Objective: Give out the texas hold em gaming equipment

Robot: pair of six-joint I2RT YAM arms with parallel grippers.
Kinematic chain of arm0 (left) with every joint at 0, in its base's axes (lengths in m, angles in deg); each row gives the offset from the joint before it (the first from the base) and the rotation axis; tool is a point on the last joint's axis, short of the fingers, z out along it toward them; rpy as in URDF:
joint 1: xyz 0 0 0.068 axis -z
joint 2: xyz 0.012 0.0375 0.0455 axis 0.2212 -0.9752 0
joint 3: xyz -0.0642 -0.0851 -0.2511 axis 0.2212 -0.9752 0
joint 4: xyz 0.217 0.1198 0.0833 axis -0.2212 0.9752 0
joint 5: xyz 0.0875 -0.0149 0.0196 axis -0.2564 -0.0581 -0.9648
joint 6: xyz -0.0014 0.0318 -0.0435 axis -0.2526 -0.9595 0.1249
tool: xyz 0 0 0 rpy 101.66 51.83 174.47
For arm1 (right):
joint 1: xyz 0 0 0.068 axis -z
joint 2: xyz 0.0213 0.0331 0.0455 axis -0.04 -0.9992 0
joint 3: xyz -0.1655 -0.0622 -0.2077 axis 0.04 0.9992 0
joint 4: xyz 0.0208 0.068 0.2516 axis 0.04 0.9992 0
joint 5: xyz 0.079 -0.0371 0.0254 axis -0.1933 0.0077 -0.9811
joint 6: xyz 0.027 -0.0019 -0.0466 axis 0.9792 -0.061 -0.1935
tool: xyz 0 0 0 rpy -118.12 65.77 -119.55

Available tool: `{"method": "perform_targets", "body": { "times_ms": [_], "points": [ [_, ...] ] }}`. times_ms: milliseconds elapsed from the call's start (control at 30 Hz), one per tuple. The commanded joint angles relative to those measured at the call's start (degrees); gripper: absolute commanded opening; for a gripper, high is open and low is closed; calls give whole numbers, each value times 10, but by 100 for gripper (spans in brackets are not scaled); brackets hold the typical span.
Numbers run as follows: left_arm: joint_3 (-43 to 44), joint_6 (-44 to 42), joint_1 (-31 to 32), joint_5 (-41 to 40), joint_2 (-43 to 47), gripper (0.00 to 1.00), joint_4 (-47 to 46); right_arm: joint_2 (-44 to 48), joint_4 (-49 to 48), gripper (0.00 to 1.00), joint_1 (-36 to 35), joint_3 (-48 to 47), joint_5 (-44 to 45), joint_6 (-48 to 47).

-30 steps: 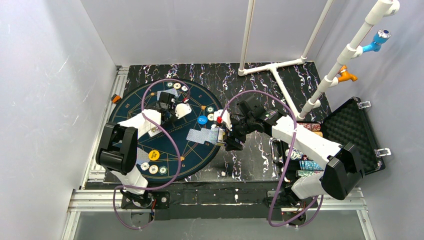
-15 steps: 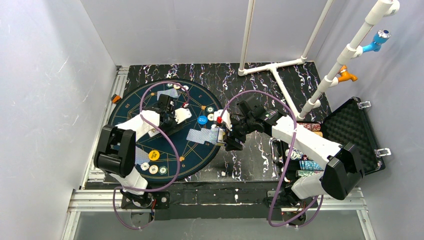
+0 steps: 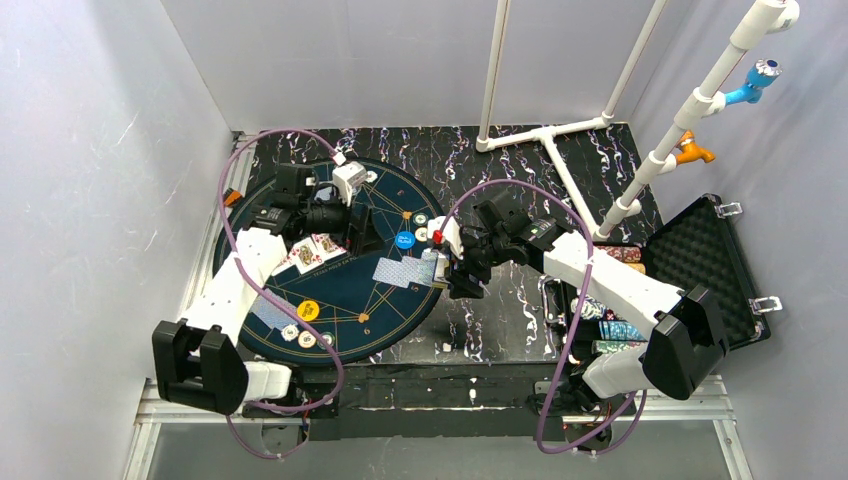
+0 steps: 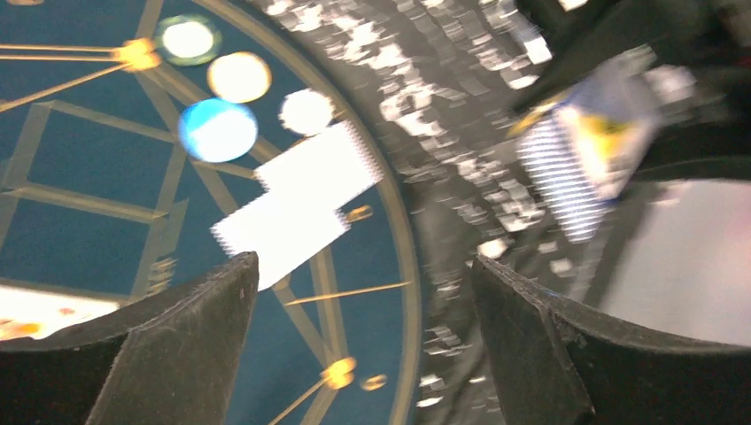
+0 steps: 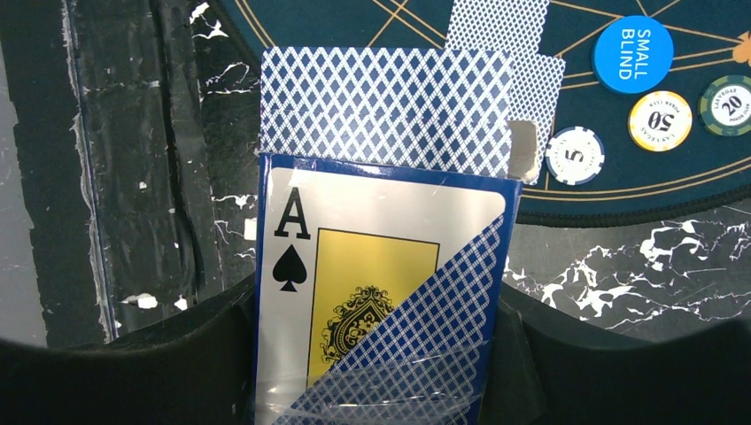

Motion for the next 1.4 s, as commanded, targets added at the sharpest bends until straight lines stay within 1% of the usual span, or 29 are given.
{"method": "perform_targets", "body": {
  "times_ms": [0, 133, 300, 367, 467, 767, 900, 1067, 1167, 1233, 1367],
  "points": [
    [-40, 261, 21, 200, -3, 89, -103, 2, -34, 1, -6, -21, 1, 14],
    [-59, 302, 47, 210, -4, 90, -140, -3, -38, 1, -10, -24, 1, 16],
    [-73, 336, 71, 204, -19, 90, -160, -9, -39, 1, -16, -28, -3, 15],
    [-73, 350, 81, 194, -32, 89, -163, -12, -38, 1, -20, -31, -4, 14],
    [-72, 375, 87, 200, -52, 85, -172, -17, -38, 1, -25, -35, -4, 13],
    [-80, 373, 106, 197, -73, 74, -172, -20, -36, 1, -27, -41, -6, 12],
    [-80, 357, 112, 191, -82, 66, -155, -17, -34, 1, -27, -41, -7, 11],
    [-49, 299, 112, 181, -97, 46, -68, -10, -28, 1, -27, -40, -4, 7],
    [-46, 292, 110, 186, -90, 37, -54, -6, -25, 1, -27, -38, -4, 4],
    [-46, 293, 108, 184, -85, 34, -51, -3, -23, 1, -26, -35, -5, 3],
    [-42, 290, 102, 180, -80, 32, -42, 0, -23, 1, -26, -32, -4, 1]
  ]
}}
